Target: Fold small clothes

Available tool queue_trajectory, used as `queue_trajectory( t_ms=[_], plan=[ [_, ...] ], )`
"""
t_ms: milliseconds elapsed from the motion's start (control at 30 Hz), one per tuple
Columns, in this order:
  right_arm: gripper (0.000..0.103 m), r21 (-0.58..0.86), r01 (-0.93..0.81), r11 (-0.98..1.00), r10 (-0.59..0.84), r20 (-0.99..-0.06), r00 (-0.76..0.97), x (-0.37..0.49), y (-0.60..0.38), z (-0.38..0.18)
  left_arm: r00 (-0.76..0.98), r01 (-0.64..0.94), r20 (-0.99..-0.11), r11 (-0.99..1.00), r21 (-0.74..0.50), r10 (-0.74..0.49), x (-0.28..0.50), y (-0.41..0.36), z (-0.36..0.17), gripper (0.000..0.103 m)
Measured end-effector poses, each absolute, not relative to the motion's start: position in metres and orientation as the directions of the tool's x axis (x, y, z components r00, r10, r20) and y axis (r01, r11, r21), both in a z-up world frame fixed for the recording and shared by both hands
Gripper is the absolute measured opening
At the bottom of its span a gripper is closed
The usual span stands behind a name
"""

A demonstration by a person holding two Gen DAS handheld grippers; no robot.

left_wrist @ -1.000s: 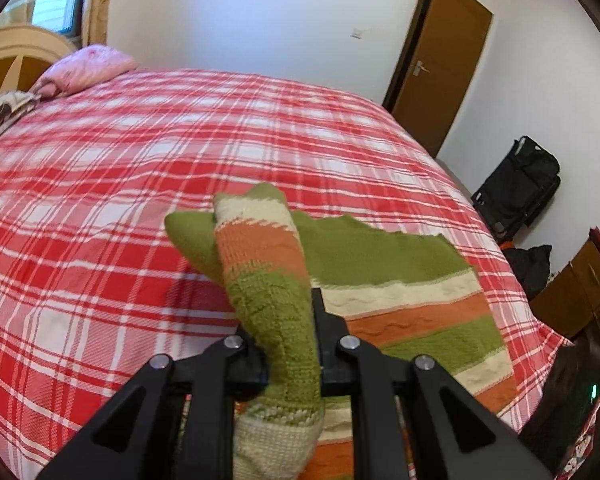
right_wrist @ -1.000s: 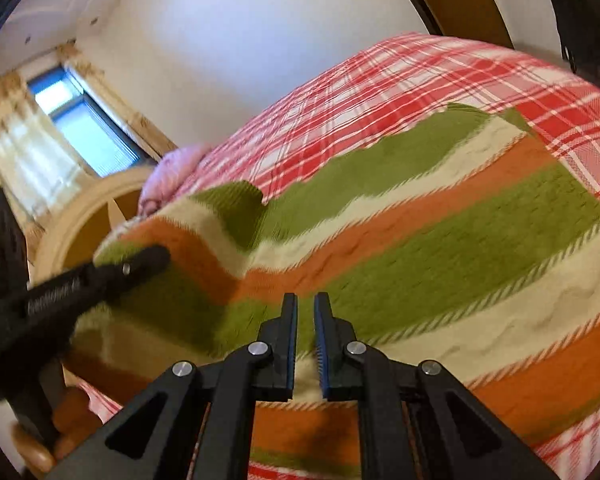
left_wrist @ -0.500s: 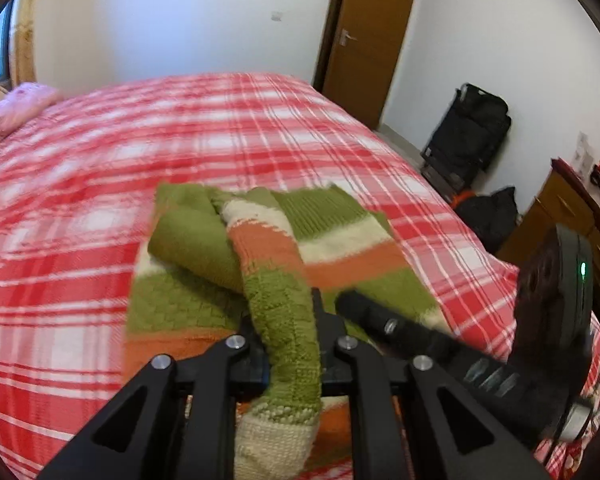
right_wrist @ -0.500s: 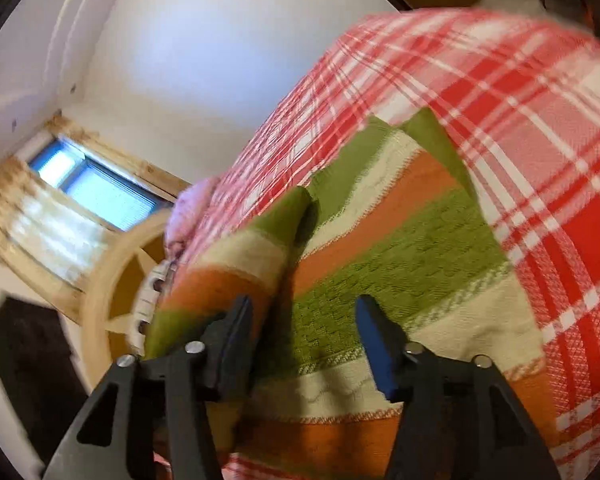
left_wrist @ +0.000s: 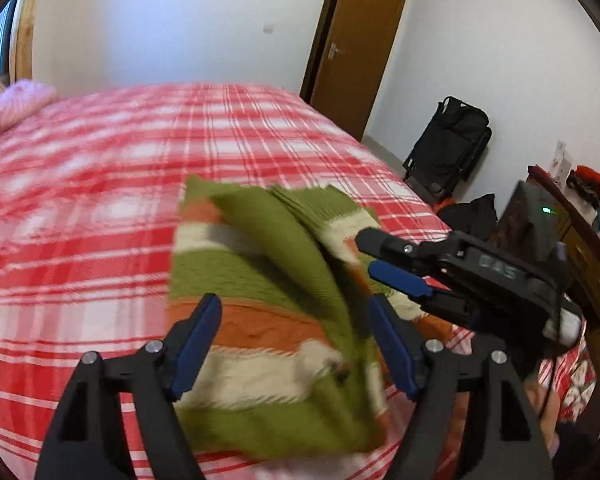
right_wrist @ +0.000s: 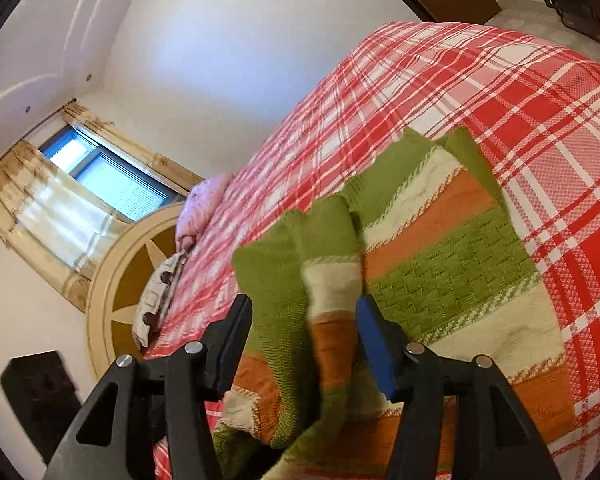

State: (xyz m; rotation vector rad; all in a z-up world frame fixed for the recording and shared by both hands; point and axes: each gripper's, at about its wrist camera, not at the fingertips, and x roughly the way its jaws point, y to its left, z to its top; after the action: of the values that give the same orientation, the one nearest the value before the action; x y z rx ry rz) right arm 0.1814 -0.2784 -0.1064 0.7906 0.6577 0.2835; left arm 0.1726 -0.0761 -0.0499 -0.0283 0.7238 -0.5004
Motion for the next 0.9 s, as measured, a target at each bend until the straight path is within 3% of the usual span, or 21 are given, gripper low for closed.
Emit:
queue_trajectory(
  t_ms=[167,233,300,433,633,700,767,800,833,900],
  plan=[
    [0.057,0.699,0.016,0.715,0.459,-0.486,0.743,0.188,-0.262,-0.111,0.700,0.299,-0.621,0.935,-0.193,-0.352,0.183,-0.033,-0.048,0.078],
    [0.072,0.697,0.004,0.717,0.474,-0.491,0.731,0.189,-0.253,-0.114,0.698,0.242,-0.648,0.952,-0.187,-0.305,0.192,-0.022,-0.055,0.078],
    [0.076,0.662,-0.002,0.749,0.455,-0.512,0.729,0.191,-0.243,-0.116,0.694,0.200,-0.665,0.962,-0.189,-0.275,0.199,-0.010,-0.064,0.078],
    [0.076,0.518,-0.001,0.856,0.362,-0.598,0.715,0.205,-0.222,-0.111,0.676,0.158,-0.699,0.972,-0.174,-0.235,0.207,-0.002,-0.077,0.078],
    [0.075,0.172,-0.042,0.984,0.156,-0.725,0.671,0.231,-0.191,-0.113,0.666,0.158,-0.710,0.973,-0.169,-0.231,0.205,-0.006,-0.087,0.078],
    [0.067,0.108,-0.042,0.993,0.107,-0.724,0.681,0.232,-0.193,-0.112,0.658,0.161,-0.712,0.970,-0.182,-0.243,0.205,-0.007,-0.090,0.078],
    [0.065,0.091,-0.044,0.995,0.096,-0.724,0.683,0.238,-0.200,-0.108,0.652,0.177,-0.712,0.965,-0.193,-0.262,0.204,-0.010,-0.092,0.078],
    [0.055,0.095,-0.043,0.994,0.099,-0.723,0.684,0.241,-0.205,-0.105,0.648,0.191,-0.711,0.962,-0.195,-0.273,0.203,-0.013,-0.093,0.078],
    [0.035,0.120,-0.042,0.992,0.116,-0.721,0.683,0.244,-0.214,-0.101,0.646,0.206,-0.709,0.959,-0.194,-0.282,0.201,-0.017,-0.093,0.078],
    [0.018,0.194,-0.055,0.980,0.180,-0.724,0.666,0.251,-0.223,-0.097,0.664,0.250,-0.690,0.955,-0.159,-0.288,0.191,-0.030,-0.089,0.078]
  ],
)
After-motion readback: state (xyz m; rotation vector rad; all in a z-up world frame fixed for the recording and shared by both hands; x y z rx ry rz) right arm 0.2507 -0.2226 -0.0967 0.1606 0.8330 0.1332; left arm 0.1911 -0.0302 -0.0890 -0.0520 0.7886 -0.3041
